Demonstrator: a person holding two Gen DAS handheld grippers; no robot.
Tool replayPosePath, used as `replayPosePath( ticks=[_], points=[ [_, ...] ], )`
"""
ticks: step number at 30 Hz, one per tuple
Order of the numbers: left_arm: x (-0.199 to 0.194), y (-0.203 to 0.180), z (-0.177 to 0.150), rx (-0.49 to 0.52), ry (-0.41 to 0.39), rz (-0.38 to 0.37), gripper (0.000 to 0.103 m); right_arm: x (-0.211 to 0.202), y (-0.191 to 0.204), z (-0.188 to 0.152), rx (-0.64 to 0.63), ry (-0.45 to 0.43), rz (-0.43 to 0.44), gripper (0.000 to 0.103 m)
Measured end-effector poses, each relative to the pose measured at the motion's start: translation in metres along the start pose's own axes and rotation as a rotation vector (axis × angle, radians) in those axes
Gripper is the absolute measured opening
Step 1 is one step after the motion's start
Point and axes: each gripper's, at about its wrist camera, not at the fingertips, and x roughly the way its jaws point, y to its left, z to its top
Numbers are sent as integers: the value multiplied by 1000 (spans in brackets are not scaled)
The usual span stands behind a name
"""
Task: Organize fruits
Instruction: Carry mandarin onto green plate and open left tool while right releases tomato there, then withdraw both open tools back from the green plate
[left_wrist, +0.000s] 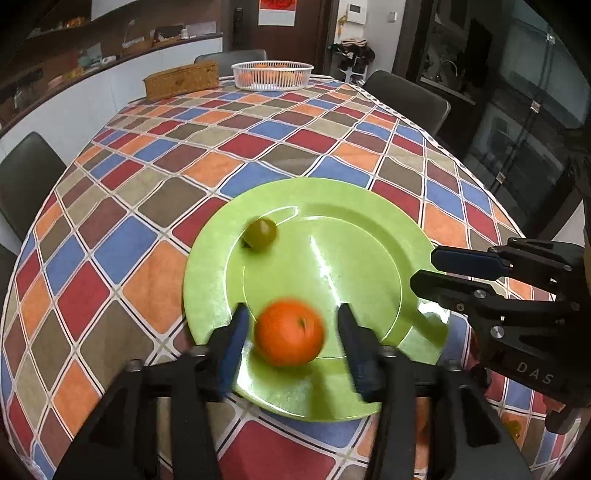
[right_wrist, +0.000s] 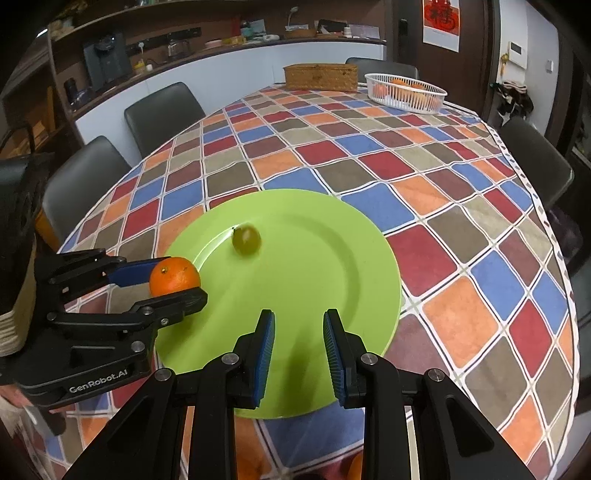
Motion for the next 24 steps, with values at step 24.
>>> replayPosePath(
  ticks=[24],
  points=[
    [-134, -46, -41, 22, -236, 101, 76, -115, 18, -43, 12, -200, -57, 64]
  ],
)
